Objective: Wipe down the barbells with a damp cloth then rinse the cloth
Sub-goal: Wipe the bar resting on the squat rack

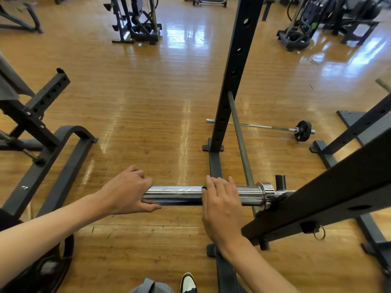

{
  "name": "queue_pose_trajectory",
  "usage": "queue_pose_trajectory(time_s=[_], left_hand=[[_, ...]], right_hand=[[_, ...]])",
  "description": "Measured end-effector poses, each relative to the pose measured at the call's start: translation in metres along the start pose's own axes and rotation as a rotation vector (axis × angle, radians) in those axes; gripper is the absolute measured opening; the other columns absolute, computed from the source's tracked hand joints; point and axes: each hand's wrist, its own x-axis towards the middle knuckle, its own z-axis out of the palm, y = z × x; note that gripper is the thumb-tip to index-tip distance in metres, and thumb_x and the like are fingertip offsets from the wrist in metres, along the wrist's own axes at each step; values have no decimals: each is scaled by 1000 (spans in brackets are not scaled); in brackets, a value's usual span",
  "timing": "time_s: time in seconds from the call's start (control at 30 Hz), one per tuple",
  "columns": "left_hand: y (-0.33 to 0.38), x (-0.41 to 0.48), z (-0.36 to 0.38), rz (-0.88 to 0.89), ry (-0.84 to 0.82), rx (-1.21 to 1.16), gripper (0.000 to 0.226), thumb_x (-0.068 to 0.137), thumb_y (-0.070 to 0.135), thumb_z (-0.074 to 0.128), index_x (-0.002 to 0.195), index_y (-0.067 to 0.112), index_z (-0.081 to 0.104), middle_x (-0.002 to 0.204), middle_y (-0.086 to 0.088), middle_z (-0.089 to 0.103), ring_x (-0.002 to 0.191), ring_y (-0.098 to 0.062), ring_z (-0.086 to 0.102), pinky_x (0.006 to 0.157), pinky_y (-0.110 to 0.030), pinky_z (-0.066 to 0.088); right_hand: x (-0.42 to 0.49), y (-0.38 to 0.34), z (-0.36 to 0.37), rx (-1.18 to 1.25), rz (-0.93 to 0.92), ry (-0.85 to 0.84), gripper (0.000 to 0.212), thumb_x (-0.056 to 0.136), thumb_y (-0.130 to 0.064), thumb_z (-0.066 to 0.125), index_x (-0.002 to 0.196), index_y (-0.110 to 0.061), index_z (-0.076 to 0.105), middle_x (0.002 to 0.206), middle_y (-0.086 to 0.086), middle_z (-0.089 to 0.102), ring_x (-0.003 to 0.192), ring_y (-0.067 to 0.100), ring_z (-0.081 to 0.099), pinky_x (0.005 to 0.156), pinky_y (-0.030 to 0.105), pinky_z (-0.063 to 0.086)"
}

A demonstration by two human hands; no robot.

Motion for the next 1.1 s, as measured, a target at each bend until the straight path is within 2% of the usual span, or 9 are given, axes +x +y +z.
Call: queue_pose_trajectory(time_s=[0.13,0.23,0.33,0.43,0.5,0.57,0.67,0.9,1.1], left_hand=[[1,-1,-1,-9,-4,-14,78,78,95,20,98,31,58,92,15,58,87,-6,49,93,-22,37],[0,-1,0,-11,-6,-20,78,78,96,20,99,31,58,92,15,58,87,-5,49,93,-21,36],[1,0,-2,-4,-9,-20,77,78,96,19,98,32,57,91,16,57,85,-4,48,93,-21,34],[1,0,-5,-6,-39,-5,77,78,95,19,100,32,57,93,16,57,88,-4,49,91,-19,30],[2,-1,-6,-14,-46,1,78,78,95,18,101,33,58,94,16,57,89,-5,48,91,-20,31],[2,-1,-7,-20,-43,0,78,78,95,17,101,33,58,94,15,56,89,-5,46,92,-21,32],[2,-2,-6,-20,-31,6,80,78,96,15,101,32,58,94,15,56,89,-5,47,93,-21,30],[4,-4,-7,-16,12,3,78,80,94,20,93,28,59,88,14,56,83,-6,42,99,-27,36],[4,-3,-7,-17,24,18,80,80,93,24,98,26,63,91,12,62,82,-6,39,98,-29,36]], right_hand=[[-17,23,-8,-70,-184,-8,46,105,-25,47,150,-13,48,147,10,53,142,29,45,122,53,26],[-21,61,-25,-162,-72,1,45,106,-28,39,145,-11,55,142,11,58,137,28,50,123,52,23],[9,57,-34,-228,159,-41,44,104,-29,33,101,-17,75,95,2,73,92,21,67,120,51,29],[36,25,-32,-178,116,-97,45,98,-23,23,61,-28,48,56,-10,46,55,14,42,103,51,47],[28,8,-22,-80,72,-70,40,101,-20,32,71,-25,59,65,-8,53,62,14,49,101,47,48],[4,8,-12,-21,27,-39,31,104,-24,41,109,-17,71,98,-1,68,94,19,62,109,47,43],[-19,40,-15,-79,-81,9,42,105,-28,43,140,-13,58,134,5,61,130,26,54,122,52,26],[15,9,-11,-59,135,-5,40,105,-22,39,134,-9,62,105,5,73,100,22,66,116,47,37],[22,-69,9,37,-3,-42,48,107,-32,30,141,-12,57,129,6,67,121,22,61,119,45,36]])
